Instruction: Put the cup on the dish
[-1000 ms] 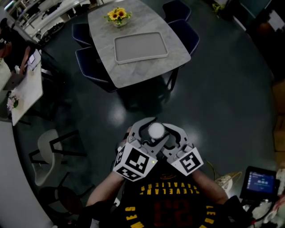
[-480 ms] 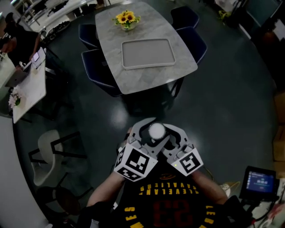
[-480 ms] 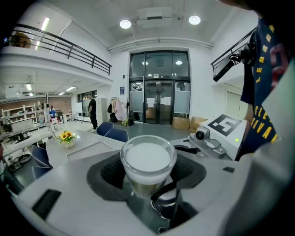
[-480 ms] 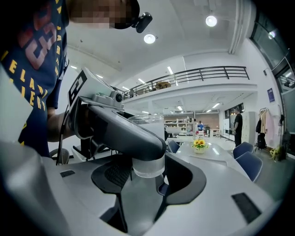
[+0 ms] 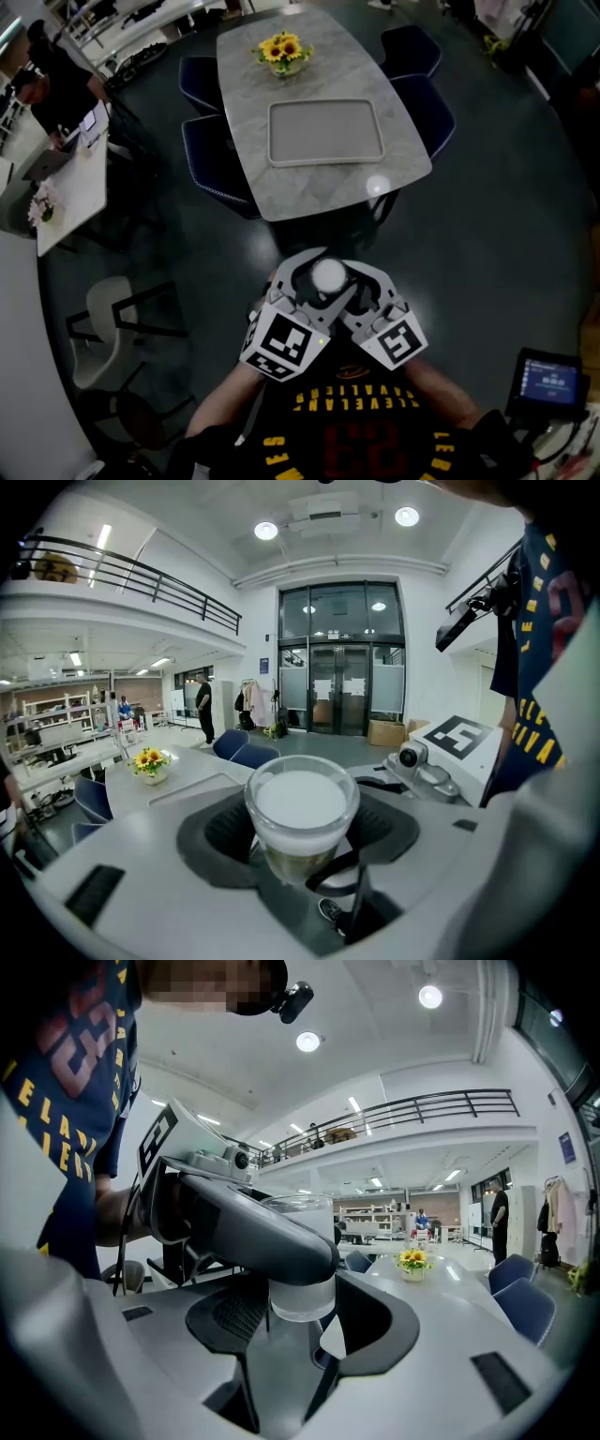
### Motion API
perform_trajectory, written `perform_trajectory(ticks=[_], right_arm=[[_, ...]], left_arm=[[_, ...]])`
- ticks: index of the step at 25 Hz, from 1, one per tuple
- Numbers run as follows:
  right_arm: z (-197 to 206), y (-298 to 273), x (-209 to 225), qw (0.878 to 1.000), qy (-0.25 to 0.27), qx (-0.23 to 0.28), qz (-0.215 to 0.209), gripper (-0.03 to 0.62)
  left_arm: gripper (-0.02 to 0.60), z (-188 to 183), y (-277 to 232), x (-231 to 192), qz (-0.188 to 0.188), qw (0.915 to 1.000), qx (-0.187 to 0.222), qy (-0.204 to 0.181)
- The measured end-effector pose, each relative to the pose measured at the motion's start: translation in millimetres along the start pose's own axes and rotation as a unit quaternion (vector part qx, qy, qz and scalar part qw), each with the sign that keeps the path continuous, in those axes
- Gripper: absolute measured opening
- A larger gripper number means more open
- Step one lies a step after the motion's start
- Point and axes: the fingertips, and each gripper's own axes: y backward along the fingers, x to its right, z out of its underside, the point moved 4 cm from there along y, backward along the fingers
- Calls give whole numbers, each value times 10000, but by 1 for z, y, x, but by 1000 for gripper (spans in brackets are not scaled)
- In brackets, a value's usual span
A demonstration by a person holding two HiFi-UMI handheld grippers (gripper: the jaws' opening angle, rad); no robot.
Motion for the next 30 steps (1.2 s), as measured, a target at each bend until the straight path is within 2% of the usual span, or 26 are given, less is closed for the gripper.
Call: perform_trajectory(ticks=[17,23,30], right_arm=[[-6,-5,143,9990,74,120,-420,228],[-6,-7,171,9985,9,219,-499,227],[-2,-22,190,9982,43,154,-575,227]], left_arm=[[261,-59,-120,-47,-639,9978,88,179],[261,-70,-144,-57,-915,9948,327,297],[261,-70,-158,-76,-1069,9930,381,341]])
